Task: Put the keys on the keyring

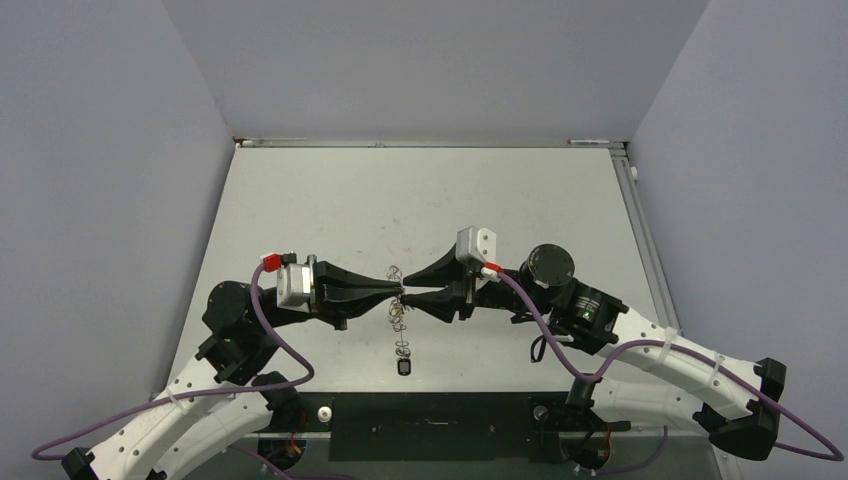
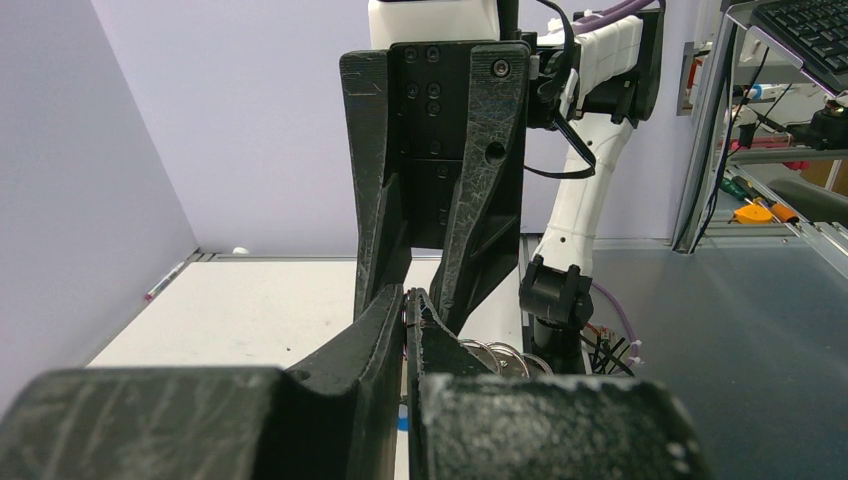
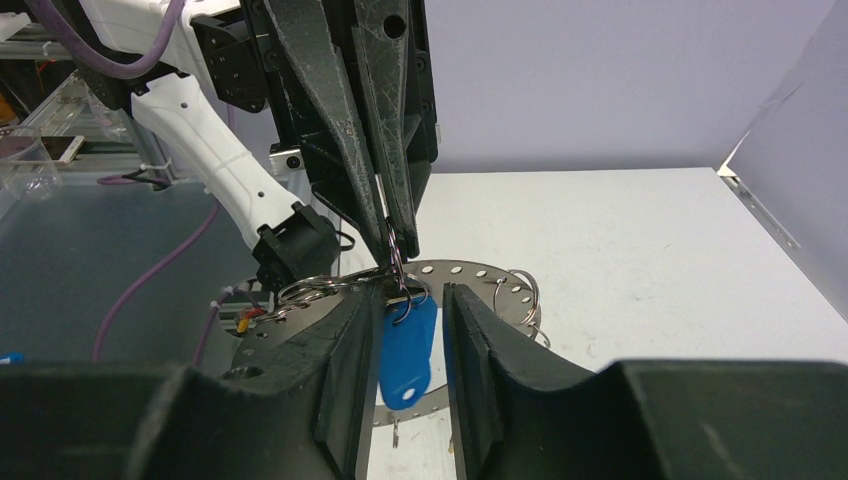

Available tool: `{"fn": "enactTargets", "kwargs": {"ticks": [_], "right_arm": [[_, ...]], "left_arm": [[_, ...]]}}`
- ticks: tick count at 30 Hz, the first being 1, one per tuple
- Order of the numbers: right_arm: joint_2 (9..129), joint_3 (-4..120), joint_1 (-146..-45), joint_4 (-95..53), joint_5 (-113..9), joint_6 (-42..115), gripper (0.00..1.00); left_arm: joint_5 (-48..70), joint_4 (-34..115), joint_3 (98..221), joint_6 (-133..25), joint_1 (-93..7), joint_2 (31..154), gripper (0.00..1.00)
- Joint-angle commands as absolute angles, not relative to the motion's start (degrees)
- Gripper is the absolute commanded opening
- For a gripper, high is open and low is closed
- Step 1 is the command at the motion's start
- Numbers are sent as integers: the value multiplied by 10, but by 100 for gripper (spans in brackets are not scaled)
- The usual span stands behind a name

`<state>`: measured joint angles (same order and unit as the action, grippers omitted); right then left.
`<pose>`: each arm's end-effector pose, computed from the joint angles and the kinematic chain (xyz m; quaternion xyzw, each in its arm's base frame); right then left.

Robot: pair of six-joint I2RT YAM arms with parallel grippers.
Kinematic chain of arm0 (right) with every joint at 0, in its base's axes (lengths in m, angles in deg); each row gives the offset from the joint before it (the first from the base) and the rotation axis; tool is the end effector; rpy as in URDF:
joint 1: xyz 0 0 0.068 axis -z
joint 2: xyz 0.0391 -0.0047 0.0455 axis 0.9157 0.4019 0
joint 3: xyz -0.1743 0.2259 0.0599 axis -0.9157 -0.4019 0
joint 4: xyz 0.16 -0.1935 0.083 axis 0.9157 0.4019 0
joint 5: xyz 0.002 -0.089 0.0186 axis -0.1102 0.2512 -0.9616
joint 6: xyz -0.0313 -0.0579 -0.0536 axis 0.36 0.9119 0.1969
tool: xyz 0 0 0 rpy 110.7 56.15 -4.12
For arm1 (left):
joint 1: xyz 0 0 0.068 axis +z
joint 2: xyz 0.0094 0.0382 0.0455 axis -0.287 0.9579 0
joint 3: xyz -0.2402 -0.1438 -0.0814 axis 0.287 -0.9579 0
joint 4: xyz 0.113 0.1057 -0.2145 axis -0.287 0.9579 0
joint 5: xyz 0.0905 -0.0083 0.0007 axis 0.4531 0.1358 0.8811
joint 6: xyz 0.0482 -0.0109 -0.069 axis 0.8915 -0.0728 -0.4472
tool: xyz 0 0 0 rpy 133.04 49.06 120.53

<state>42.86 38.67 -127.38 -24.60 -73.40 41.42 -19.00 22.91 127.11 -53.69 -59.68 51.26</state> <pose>0.0858 0.2306 0.4218 -0.4856 0.4796 0.5175 0.5161 0.0777 -0.1353 0.4117 0.4027 0.4161 -0.5201 0.6278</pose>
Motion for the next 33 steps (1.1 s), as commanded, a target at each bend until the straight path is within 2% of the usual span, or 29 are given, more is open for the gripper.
{"fn": "enactTargets", "kwargs": {"ticks": [1, 8, 17, 31, 33], "right_arm": [[437, 411, -1269, -286, -755, 419, 28], [441, 413, -1269, -294, -764, 418, 21], [452, 412, -1269, -303, -789, 427, 6], [440, 401, -1269, -322, -797, 442, 5], [441, 409, -1269, -301, -796, 451, 5]], "left_arm": [[-193, 184, 1277, -542, -593, 507, 0], [-190, 184, 1276, -542, -593, 508, 0], [-188, 182, 1275, -542, -593, 506, 0], [-182, 200, 1275, -531, -593, 495, 0], [-177, 216, 1277, -522, -592, 491, 7]]}}
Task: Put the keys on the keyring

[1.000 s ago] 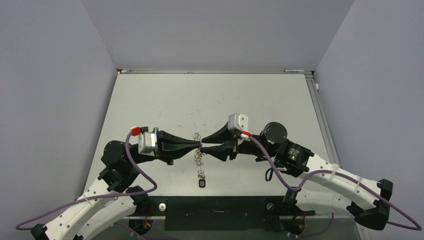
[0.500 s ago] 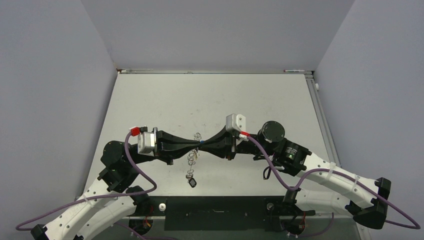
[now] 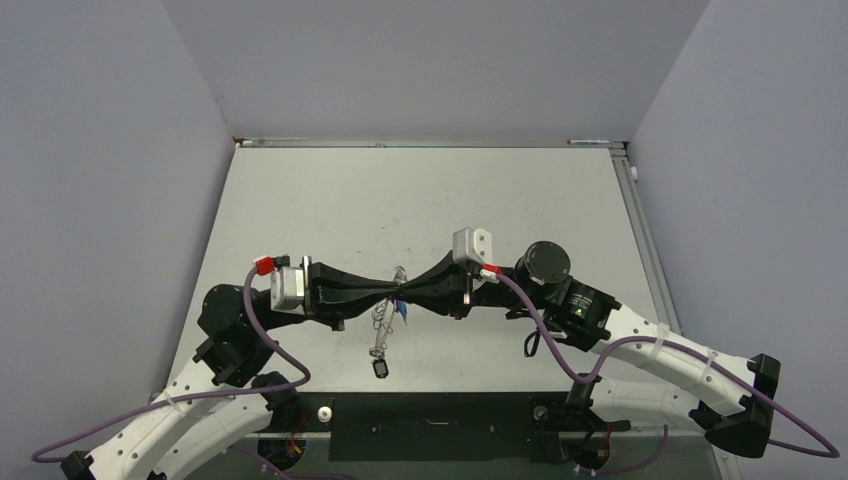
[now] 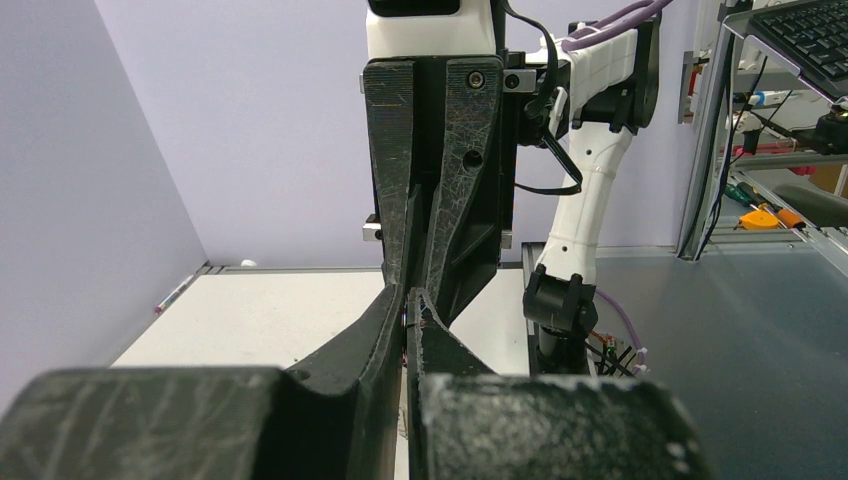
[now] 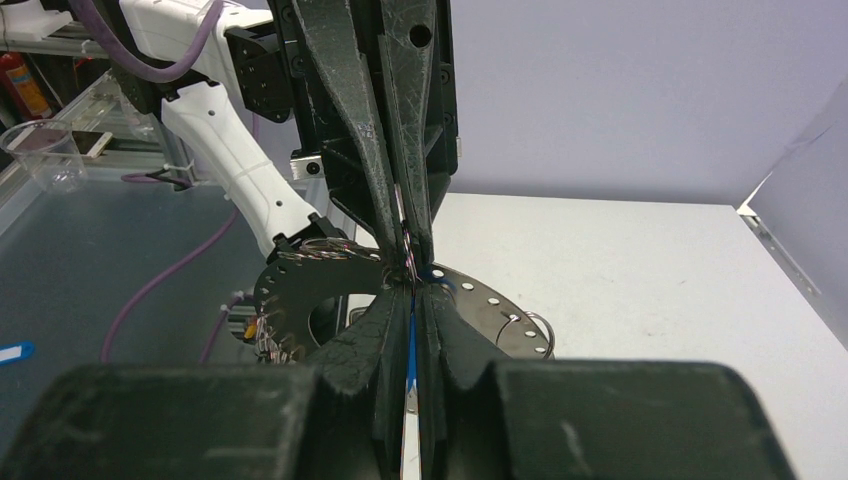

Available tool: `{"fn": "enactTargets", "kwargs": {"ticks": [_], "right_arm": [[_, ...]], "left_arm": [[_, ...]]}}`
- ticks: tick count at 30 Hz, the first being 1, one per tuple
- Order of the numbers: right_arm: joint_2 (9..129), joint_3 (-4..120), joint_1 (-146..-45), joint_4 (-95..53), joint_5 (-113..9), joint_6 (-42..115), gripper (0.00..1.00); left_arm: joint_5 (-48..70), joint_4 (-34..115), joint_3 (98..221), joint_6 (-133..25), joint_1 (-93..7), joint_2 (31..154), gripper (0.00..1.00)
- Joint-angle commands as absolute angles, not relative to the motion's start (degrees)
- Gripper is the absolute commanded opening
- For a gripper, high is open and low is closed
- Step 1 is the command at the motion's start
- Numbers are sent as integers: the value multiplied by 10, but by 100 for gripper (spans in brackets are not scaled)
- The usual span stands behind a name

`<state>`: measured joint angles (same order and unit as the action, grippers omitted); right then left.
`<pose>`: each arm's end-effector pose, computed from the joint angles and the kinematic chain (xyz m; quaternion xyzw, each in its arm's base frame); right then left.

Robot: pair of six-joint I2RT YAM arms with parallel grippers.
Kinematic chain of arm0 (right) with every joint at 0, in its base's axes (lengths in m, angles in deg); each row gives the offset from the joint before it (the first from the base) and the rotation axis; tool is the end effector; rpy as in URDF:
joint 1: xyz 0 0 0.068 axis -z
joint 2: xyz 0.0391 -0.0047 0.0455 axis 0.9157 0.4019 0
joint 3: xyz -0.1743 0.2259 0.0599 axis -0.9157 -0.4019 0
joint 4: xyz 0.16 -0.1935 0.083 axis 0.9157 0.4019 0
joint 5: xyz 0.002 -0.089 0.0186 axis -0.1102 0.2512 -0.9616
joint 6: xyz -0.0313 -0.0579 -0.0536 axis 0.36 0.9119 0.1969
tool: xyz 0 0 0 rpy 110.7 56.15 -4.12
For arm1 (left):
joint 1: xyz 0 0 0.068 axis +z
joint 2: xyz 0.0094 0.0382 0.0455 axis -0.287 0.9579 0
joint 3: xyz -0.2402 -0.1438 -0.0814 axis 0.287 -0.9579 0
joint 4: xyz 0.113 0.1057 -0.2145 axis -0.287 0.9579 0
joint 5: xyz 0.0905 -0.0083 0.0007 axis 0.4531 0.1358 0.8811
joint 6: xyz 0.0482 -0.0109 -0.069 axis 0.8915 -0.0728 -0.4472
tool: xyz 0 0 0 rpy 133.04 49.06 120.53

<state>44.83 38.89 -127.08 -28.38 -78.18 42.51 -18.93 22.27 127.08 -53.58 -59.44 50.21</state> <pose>0.0855 0.2382 0.4242 -0.5073 0.4422 0.5328 0.5130 0.0739 -0.1308 0.4152 0.4010 0.4050 -0.5178 0.6380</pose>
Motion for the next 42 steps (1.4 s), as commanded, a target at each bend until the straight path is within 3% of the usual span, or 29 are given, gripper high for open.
{"fn": "enactTargets", "kwargs": {"ticks": [1, 7, 11, 16, 20, 23, 26, 30, 34, 42], "right_arm": [[442, 413, -1269, -291, -794, 454, 5], [438, 426, -1269, -245, -784, 469, 5], [438, 430, -1266, -217, -776, 475, 5], [430, 391, -1265, -205, -695, 457, 5], [400, 310, -1265, -208, -517, 363, 6], [373, 258, -1265, -180, -373, 268, 25], [360, 221, -1265, -119, -288, 145, 36], [378, 202, -1266, -14, -276, 31, 52], [412, 193, -1268, 57, -287, -87, 51], [470, 168, -1332, 62, -303, -252, 46]], "left_arm": [[-175, 224, 1279, -518, -593, 488, 11], [-155, 265, 1288, -491, -593, 470, 36], [-144, 322, 1307, -459, -593, 467, 40], [-62, 413, 1318, -431, -593, 458, 45], [-21, 475, 1303, -442, -592, 457, 45], [-7, 503, 1284, -452, -593, 461, 46], [-7, 537, 1272, -458, -593, 490, 47], [-13, 558, 1264, -465, -596, 537, 47], [-1, 553, 1261, -472, -597, 557, 47], [27, 551, 1242, -478, -597, 540, 46]]}}
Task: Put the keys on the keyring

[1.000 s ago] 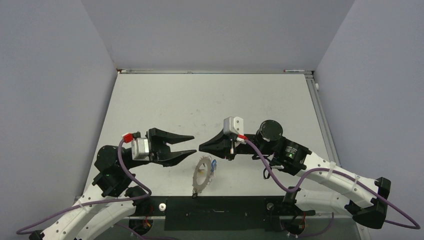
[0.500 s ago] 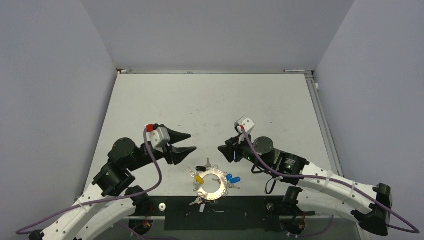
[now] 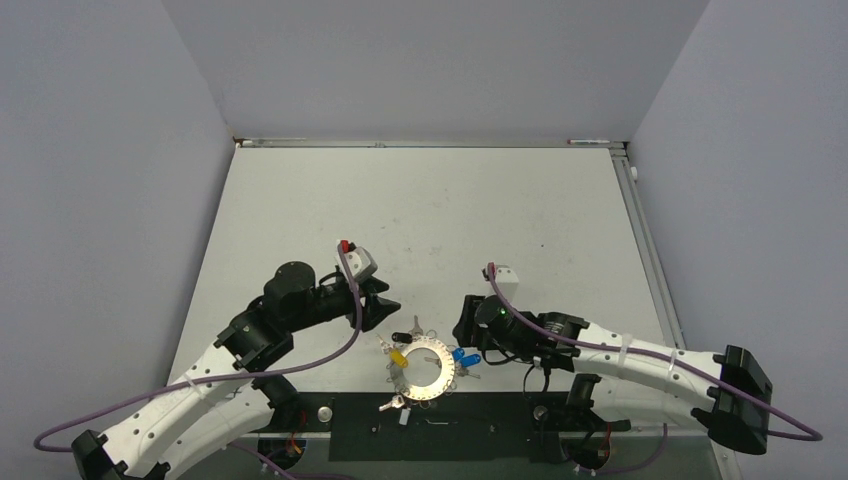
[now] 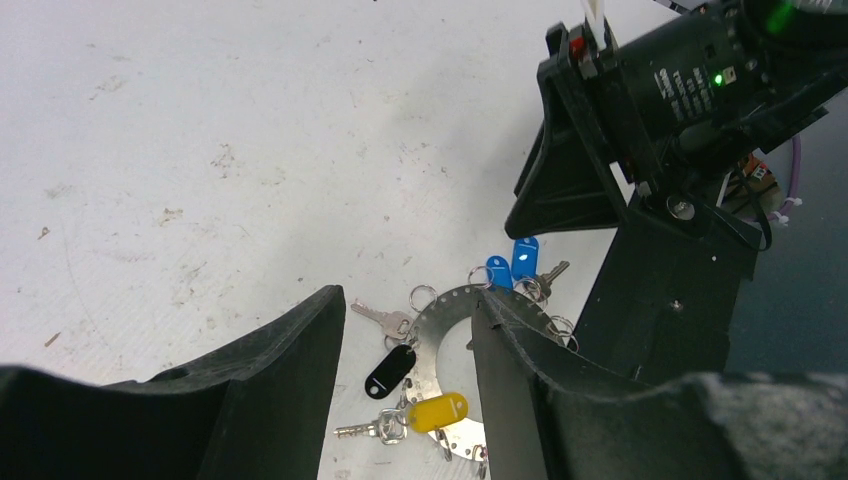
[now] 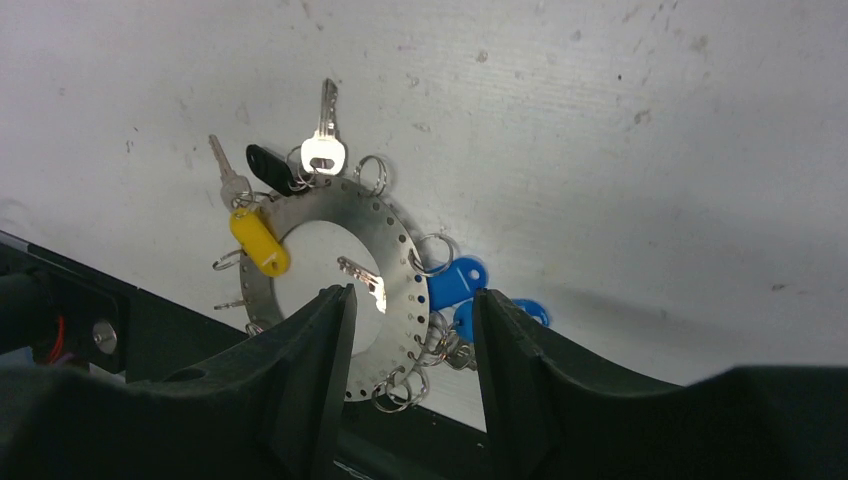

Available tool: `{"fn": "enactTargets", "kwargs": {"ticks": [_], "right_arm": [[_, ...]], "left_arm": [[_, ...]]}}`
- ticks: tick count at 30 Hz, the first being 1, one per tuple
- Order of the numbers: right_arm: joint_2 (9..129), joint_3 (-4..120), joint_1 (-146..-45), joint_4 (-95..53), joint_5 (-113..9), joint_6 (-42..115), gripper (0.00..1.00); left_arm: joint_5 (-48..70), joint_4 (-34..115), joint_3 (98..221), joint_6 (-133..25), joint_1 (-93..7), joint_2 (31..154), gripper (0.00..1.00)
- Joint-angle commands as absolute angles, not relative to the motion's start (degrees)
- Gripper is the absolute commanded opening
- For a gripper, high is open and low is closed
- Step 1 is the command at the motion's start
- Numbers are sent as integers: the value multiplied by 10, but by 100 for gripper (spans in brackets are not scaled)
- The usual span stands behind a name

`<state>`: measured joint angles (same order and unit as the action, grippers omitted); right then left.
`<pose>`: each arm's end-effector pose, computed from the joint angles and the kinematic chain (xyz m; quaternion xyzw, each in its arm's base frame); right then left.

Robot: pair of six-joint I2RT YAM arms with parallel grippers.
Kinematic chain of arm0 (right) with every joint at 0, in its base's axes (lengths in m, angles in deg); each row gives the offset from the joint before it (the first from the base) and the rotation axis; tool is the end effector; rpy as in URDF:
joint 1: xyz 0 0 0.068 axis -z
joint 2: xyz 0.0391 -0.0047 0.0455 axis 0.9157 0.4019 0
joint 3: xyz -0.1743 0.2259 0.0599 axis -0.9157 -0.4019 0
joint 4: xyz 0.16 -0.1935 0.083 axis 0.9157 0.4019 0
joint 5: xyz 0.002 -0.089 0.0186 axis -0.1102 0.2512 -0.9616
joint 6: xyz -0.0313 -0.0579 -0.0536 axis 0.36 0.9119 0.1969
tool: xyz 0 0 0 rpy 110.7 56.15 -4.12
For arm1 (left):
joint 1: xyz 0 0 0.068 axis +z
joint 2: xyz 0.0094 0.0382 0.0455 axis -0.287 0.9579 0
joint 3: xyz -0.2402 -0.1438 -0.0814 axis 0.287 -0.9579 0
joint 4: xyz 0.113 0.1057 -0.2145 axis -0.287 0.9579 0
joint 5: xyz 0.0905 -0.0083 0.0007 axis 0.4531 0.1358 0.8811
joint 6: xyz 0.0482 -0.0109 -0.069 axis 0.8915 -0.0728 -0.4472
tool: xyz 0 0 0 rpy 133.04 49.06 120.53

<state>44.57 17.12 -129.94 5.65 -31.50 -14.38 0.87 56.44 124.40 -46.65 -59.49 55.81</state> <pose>0.1096 0.1842 0.2020 -0.0097 0.9318 0.2529 0.2602 0.1233 -0.1459 0.3029 0.3493 0.7139 -0.3530 0.4938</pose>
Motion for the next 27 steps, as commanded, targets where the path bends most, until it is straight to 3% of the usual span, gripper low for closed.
{"fn": "enactTargets", "kwargs": {"ticks": [1, 10, 18, 27], "right_arm": [[481, 168, -1341, 57, -300, -257, 44], [606, 183, -1367, 47, -277, -269, 33], [627, 186, -1374, 44, -277, -279, 21], [625, 173, -1385, 11, -302, -296, 20]], "left_arm": [[30, 551, 1240, -478, -597, 537, 46], [37, 551, 1239, -479, -597, 530, 46], [38, 546, 1236, -479, -597, 519, 47], [41, 546, 1235, -478, -597, 515, 46]]}}
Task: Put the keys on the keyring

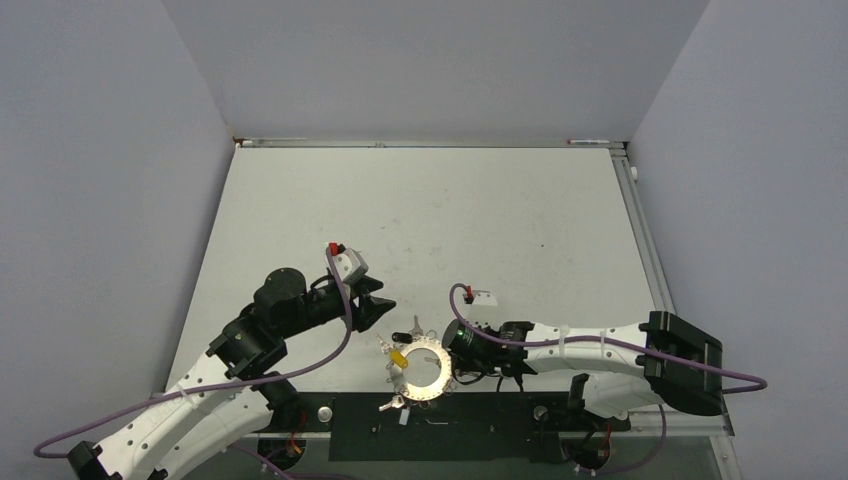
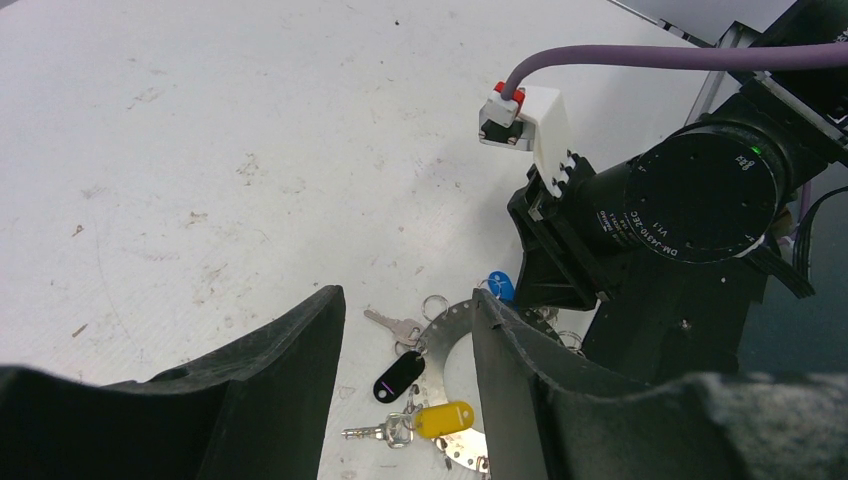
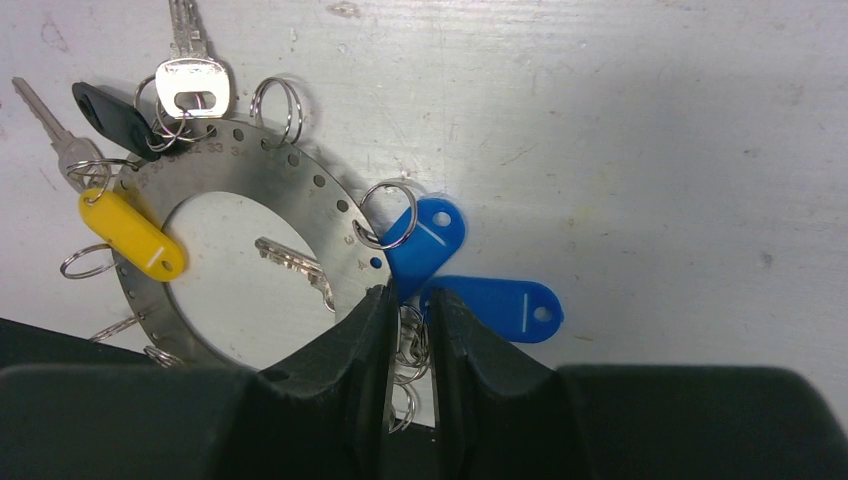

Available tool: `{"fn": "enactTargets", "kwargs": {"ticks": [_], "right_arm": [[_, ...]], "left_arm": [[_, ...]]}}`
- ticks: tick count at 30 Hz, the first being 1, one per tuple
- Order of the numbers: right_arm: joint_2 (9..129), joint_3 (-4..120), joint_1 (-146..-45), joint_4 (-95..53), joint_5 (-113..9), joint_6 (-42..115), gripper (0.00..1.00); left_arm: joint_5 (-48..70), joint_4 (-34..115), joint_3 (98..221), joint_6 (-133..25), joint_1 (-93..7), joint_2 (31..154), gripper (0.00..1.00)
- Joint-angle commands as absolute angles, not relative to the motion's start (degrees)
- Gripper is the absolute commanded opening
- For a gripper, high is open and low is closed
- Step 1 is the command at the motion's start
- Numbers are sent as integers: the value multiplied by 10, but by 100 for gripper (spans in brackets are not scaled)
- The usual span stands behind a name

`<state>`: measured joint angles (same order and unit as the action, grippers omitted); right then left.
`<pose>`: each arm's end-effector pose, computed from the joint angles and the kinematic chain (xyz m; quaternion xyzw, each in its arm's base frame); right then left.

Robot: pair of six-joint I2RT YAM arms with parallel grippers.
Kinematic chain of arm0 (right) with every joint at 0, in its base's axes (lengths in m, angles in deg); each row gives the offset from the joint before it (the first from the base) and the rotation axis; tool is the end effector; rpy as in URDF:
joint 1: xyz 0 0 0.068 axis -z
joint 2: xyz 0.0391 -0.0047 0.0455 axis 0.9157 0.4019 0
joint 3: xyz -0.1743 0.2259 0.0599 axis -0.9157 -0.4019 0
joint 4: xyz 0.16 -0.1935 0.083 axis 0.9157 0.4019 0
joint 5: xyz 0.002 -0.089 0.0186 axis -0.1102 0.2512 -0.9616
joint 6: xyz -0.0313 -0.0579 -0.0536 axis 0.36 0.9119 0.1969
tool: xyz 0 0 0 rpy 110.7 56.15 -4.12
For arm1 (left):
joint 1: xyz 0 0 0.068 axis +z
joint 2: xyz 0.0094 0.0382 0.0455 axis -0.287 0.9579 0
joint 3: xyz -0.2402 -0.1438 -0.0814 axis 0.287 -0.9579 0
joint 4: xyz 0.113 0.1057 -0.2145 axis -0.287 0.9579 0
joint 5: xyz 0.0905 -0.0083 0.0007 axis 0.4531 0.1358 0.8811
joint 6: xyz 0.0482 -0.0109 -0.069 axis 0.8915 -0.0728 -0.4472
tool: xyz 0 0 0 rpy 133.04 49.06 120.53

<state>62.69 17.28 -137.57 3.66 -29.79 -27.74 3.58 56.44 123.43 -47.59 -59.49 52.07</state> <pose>0.0936 0.2182 0.1407 0.0254 0.9687 0.1641 0.1846 0.1175 -0.1359 0.3067 0.3287 0.7091 -0.3467 0.5185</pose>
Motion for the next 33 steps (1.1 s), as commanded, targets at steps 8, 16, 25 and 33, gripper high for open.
{"fn": "enactTargets", "kwargs": {"ticks": [8, 16, 25, 33], "right_arm": [[571, 139, -1391, 6, -303, -324, 20], [539, 102, -1393, -30, -313, -339, 21], [575, 95, -1393, -75, -323, -327, 19], [555, 93, -1395, -84, -320, -325, 6]], "left_arm": [[43, 547, 1235, -477, -597, 515, 46], [45, 548, 1235, -477, -597, 514, 47], [46, 549, 1235, -476, -597, 516, 47], [45, 548, 1235, -476, -597, 515, 47]]}}
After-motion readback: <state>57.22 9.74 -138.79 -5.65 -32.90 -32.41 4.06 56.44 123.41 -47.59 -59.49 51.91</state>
